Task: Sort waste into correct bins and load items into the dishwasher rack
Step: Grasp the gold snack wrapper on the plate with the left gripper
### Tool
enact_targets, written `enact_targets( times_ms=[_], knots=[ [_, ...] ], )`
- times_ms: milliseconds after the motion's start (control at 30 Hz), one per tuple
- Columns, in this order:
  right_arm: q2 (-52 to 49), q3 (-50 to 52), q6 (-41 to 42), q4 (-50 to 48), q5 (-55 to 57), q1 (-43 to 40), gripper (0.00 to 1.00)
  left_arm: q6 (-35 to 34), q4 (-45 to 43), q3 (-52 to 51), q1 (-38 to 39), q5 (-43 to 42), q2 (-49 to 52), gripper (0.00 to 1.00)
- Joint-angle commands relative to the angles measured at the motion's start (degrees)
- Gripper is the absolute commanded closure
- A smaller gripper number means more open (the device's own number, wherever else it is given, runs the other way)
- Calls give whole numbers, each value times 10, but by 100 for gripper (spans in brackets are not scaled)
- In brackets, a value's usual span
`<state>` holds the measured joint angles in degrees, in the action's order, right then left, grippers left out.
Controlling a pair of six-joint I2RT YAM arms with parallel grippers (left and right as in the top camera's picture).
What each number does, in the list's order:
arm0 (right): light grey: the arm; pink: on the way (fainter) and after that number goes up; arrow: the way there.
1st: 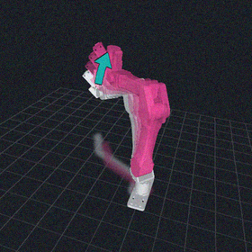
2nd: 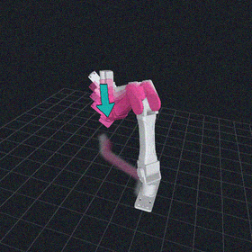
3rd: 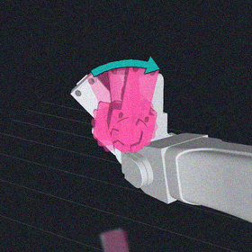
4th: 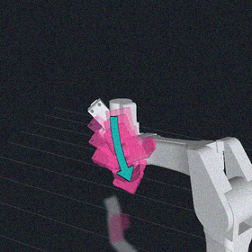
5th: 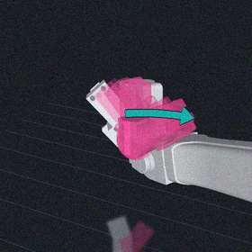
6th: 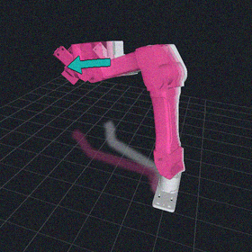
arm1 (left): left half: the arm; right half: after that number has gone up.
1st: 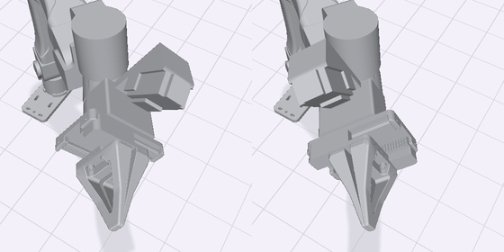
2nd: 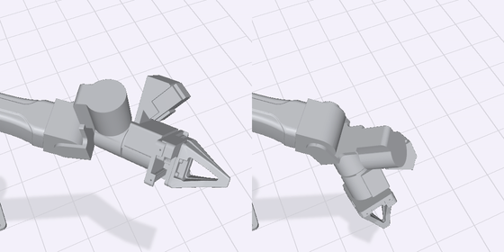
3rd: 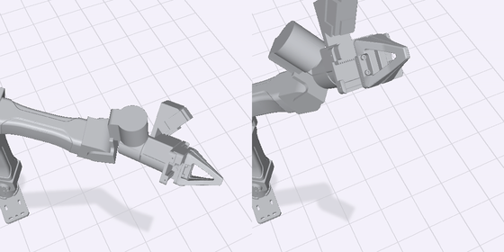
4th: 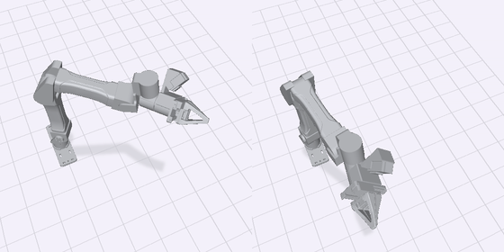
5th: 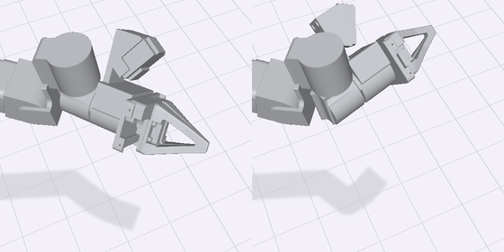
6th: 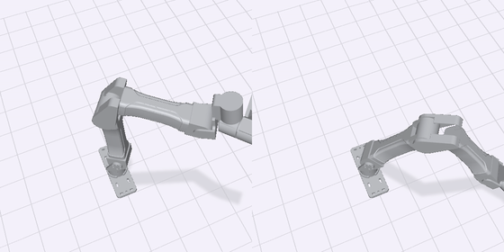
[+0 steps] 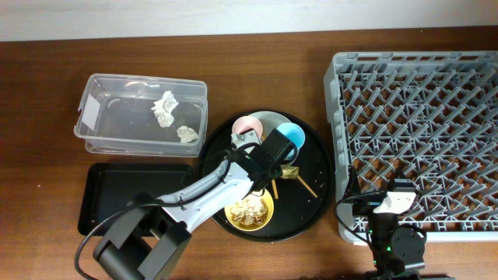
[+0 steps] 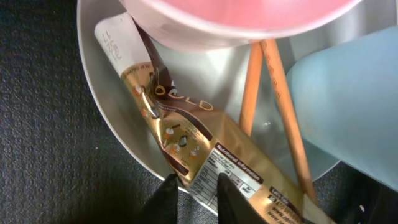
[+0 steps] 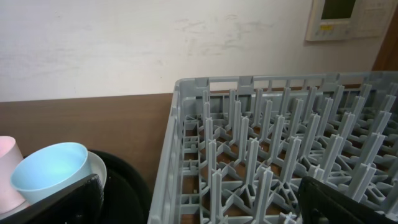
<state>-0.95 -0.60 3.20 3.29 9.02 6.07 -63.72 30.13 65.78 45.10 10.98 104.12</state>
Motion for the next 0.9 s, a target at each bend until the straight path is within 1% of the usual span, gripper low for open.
enact_targets(
  times_ms=[0, 133, 233, 300, 367, 400, 467, 533, 600, 767, 867],
  knots=[
    [2, 3, 3, 4, 7, 3, 2, -1, -2, -1, 1, 8, 4, 89],
    [2, 3, 3, 4, 7, 3, 1, -1, -1, 0, 1, 8, -3, 88],
    [2, 3, 3, 4, 7, 3, 2, -1, -1, 0, 1, 6, -28, 76],
    [2, 3, 3, 4, 7, 3, 2, -1, -1, 0, 1, 6, -54, 61],
    [2, 3, 3, 4, 7, 3, 2, -1, -1, 0, 1, 2, -68, 51],
    [2, 3, 3, 4, 7, 3, 2, -2, -2, 0, 1, -6, -72, 48],
    [2, 3, 3, 4, 7, 3, 2, -44, 0, 0, 1, -23, -74, 44],
    [2, 3, 3, 4, 7, 3, 2, -107, 3, -1, 1, -33, -73, 44],
    [2, 3, 3, 4, 7, 3, 2, -139, 3, -1, 1, -37, -73, 44],
    [2, 3, 3, 4, 7, 3, 2, -146, 3, -2, 1, -35, -73, 44],
    [2, 3, 3, 4, 7, 3, 2, -177, 3, -11, 1, -35, -69, 44]
  ],
)
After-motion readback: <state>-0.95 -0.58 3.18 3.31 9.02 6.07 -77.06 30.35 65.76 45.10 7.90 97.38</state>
